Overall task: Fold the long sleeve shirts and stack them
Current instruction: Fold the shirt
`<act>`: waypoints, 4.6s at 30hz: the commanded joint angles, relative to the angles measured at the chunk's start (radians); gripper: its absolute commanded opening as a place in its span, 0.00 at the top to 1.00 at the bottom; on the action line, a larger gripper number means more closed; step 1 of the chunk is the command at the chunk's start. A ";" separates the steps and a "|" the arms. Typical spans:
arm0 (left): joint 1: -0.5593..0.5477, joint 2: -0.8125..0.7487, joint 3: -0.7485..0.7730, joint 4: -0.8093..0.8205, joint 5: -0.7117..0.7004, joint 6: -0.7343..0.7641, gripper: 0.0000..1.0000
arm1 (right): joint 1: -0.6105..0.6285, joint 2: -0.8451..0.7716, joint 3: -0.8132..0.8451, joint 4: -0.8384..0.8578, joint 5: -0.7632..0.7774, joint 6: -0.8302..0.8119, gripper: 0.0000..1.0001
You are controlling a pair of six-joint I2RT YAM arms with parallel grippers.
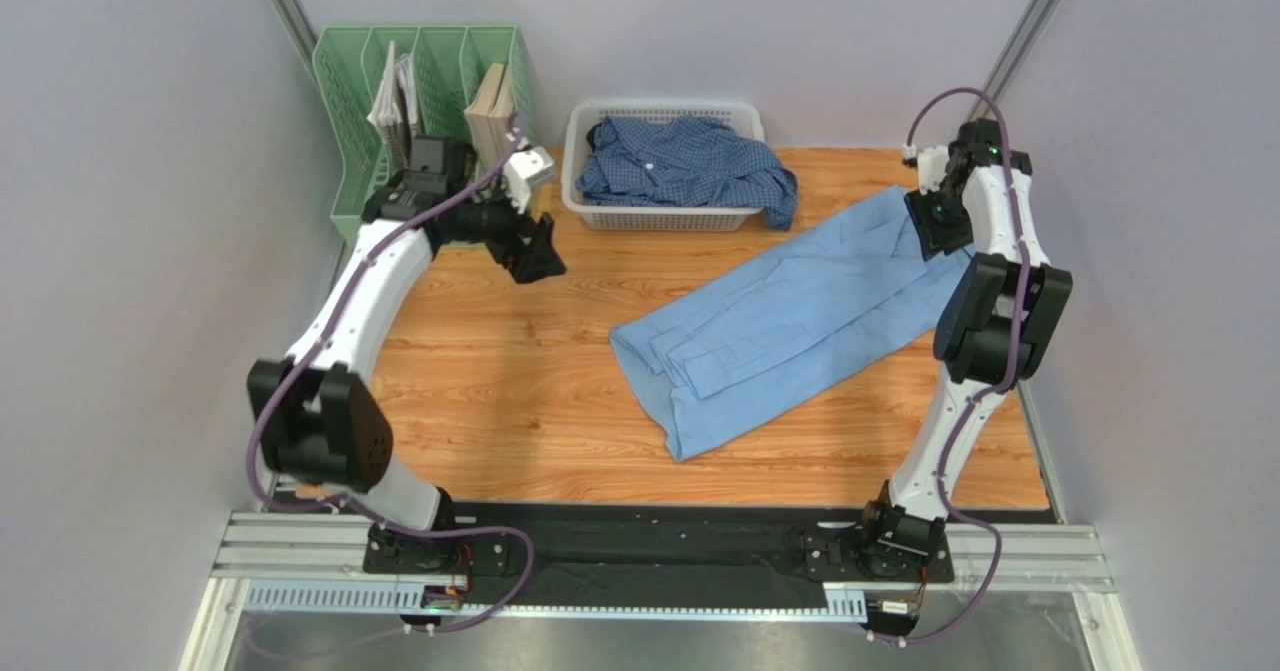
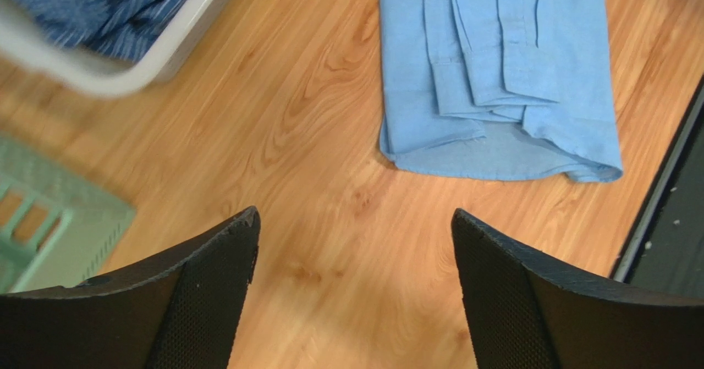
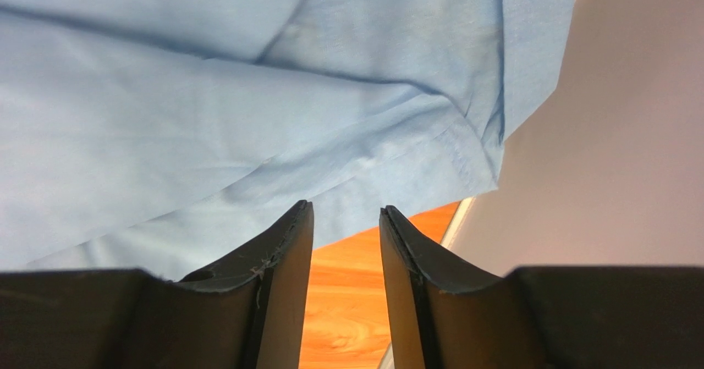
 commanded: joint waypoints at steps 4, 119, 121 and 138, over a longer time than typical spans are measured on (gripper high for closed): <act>-0.278 0.291 0.160 -0.047 -0.144 0.247 0.19 | 0.015 -0.228 -0.292 -0.091 -0.120 0.102 0.63; -0.949 0.519 0.005 0.337 -0.248 0.639 0.17 | 0.161 -0.974 -1.388 0.097 -0.329 -0.969 0.12; -0.963 0.514 -0.029 0.422 -0.299 0.653 0.17 | 0.164 -0.968 -1.402 0.143 -0.327 -0.966 0.16; -0.967 0.464 -0.105 0.583 -0.408 0.558 1.00 | 0.156 -1.026 -1.315 0.050 -0.344 -0.883 1.00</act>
